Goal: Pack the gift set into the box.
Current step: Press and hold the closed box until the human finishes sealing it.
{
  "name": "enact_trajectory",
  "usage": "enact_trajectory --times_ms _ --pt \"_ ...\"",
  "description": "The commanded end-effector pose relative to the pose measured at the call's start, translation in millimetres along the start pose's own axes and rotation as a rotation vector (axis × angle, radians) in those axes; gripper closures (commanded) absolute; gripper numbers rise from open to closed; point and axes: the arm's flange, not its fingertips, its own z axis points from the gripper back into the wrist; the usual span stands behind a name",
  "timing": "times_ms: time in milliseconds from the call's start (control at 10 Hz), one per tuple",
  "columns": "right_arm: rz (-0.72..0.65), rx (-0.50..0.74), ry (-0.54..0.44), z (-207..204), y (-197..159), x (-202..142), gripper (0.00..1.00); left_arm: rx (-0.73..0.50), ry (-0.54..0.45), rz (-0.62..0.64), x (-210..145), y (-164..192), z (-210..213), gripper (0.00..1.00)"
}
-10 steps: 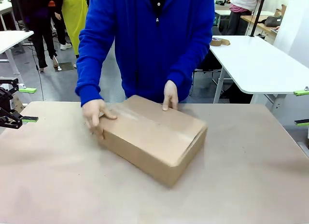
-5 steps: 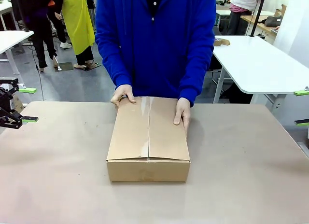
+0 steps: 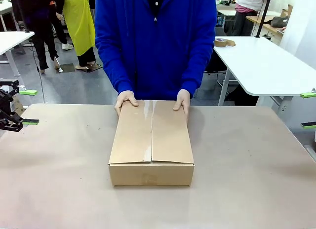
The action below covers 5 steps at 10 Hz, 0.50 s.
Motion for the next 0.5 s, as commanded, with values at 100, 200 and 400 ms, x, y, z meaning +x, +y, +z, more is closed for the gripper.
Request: enact_trajectory --times_ms 100,200,400 --pt "0.523 -0.106 0.282 -128.7 48.3 -19.8 0.00 -0.014 0.286 -0.498 -12.0 -44.2 -120.3 0.00" --pt "0.677 -0.088 0.360 -177.7 54.2 -35.5 0.00 -0.006 0.251 -0.605 -19.2 -52.6 -162.8 0.00" --pt "0.876 -0.006 0.424 -219.6 47.0 -67.7 0.00 -0.012 0.276 -0.614 -29.5 -51.2 -205.8 0.00"
